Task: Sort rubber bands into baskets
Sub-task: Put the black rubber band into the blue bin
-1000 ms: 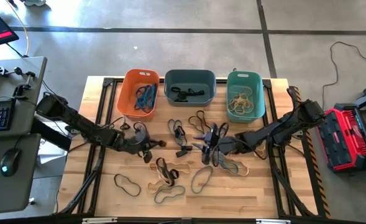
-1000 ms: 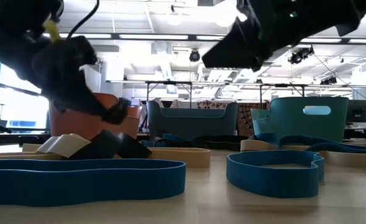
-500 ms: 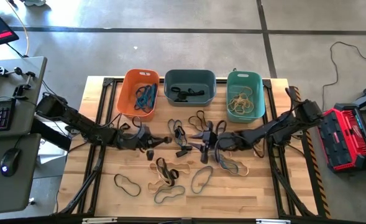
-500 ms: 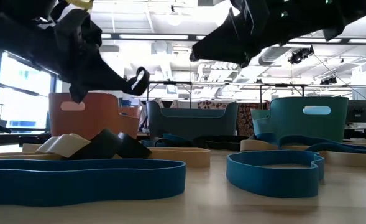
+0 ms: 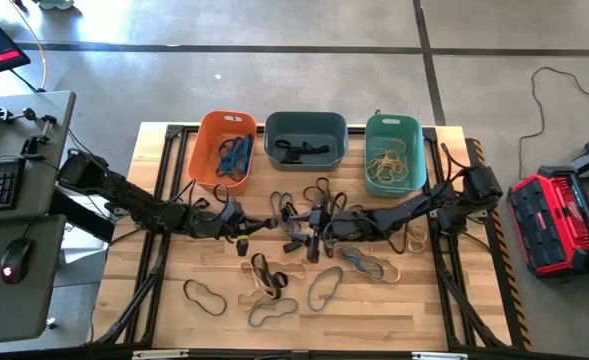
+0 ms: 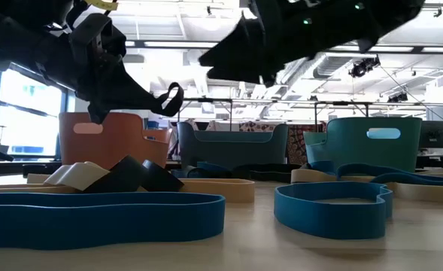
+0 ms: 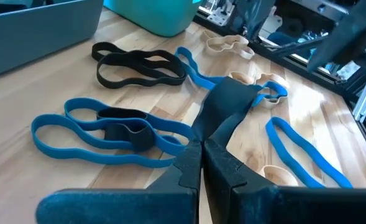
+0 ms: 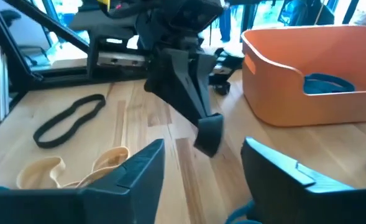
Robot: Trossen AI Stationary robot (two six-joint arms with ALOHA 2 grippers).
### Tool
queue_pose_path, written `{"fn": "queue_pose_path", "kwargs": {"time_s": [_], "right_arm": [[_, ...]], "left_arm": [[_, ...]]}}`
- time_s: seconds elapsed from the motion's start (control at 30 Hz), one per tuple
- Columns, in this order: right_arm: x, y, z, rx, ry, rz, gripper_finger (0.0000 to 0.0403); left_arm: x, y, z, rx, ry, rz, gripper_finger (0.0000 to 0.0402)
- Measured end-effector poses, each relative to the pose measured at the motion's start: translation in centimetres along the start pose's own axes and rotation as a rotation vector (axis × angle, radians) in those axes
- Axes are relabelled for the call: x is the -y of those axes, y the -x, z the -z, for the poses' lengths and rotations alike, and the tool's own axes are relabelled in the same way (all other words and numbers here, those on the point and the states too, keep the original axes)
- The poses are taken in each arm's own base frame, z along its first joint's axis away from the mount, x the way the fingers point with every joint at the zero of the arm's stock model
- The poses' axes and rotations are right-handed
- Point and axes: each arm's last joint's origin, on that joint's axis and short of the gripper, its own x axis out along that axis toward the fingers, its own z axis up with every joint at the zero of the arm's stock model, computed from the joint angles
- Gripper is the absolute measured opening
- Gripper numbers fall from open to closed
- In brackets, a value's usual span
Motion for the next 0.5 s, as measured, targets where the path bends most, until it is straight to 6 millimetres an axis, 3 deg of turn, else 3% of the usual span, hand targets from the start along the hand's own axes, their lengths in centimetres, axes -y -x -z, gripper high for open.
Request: {"fn": "queue_pose_path", "kwargs": {"time_s": [0.3,0.5], "right_arm": [[-0.4,-4.0,0.1,-0.076,0.022,0.034,0.0215],[0.0,-5.5,-0.3,-0.118,0.004,0.063,0.0205]], "left_arm": [[0.0,0.0,0.2,-0.024,-0.021,0.016,0.0000],[0.0,0.0,0.3,-0.036,-0.026,0.012,0.0000]]}}
